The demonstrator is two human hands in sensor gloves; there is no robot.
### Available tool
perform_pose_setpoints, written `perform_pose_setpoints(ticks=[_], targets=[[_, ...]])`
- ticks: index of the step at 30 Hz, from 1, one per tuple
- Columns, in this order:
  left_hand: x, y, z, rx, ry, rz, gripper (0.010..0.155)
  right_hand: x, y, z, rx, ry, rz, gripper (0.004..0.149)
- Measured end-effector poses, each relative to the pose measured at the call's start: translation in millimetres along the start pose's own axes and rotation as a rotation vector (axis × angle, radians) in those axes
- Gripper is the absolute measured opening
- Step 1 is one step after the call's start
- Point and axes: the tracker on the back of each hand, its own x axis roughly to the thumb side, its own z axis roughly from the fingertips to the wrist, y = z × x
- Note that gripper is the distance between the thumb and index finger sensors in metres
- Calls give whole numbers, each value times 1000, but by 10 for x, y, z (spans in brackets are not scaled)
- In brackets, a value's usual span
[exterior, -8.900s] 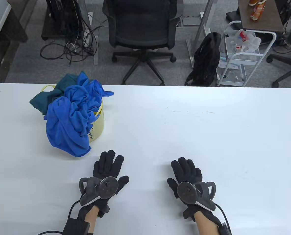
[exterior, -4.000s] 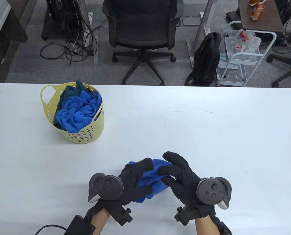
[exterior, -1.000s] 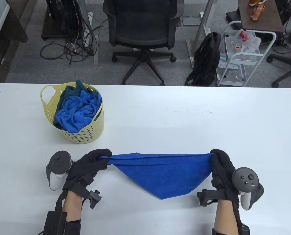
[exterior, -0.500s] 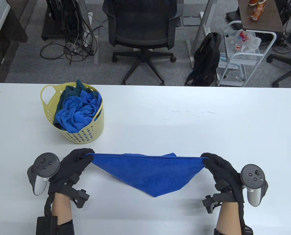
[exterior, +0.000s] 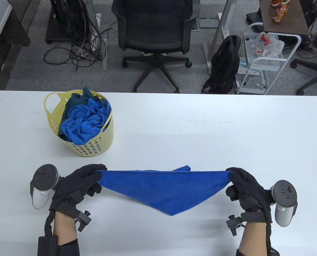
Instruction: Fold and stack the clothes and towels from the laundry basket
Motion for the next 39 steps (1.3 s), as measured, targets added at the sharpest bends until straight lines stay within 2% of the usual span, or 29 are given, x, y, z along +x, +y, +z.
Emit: perform_pose_setpoints(ticks=[1,2,3,5,6,7,8,9,10,11,12,15,17,19,21,23,26,28,30,33,35,39], targets=[[23,-16,-5,-27,6,56,47,-1,-1,-1,55,29,-90,41],[62,-50,-30,-39,64,52,47,-13,-3,-20,116,72,-142,41],[94,-94,-77,-46,138,-31,47,-32,-4,-63,130,114,-119,41],[169,-278,-331,-68,392,-371,47,-121,31,-300,38,337,150,41],[228,-393,-471,-75,447,-456,48,-138,67,-427,31,429,243,41],[353,-529,-647,-58,454,-528,48,-70,106,-563,42,450,347,42],[491,-598,-739,2,396,-555,47,24,115,-636,40,357,374,42],[718,-645,-819,203,220,-583,47,243,119,-681,-37,172,357,42],[869,-644,-854,359,111,-603,47,417,111,-669,-142,48,335,42],[1097,-586,-880,530,-22,-643,47,682,76,-613,-304,-151,291,42],[1270,-502,-891,561,-122,-679,47,908,22,-552,-382,-301,246,42],[1578,-297,-758,613,-384,-596,47,1311,-147,-322,-446,-572,153,41],[1646,-219,-580,624,-523,-521,47,1391,-234,-139,-409,-696,96,41],[1582,-223,-451,626,-590,-526,47,1326,-261,-54,-372,-716,81,41],[1396,-285,-330,581,-567,-568,47,1121,-271,3,-307,-674,126,41],[1098,-380,-220,493,-500,-616,47,803,-299,40,-250,-566,224,41],[579,-552,-156,265,-322,-632,47,301,-339,73,-220,-385,325,41],[263,-636,-127,125,-201,-657,47,14,-370,94,-145,-194,368,41],[57,-673,-98,-1,-93,-659,47,-157,-391,121,-16,-26,413,42],[-51,-679,-95,-143,16,-606,47,-233,-405,149,123,119,435,42],[-72,-680,-117,-195,67,-590,47,-248,-406,146,141,168,439,42],[-127,-685,-205,-227,177,-563,47,-311,-388,72,173,261,434,42]])
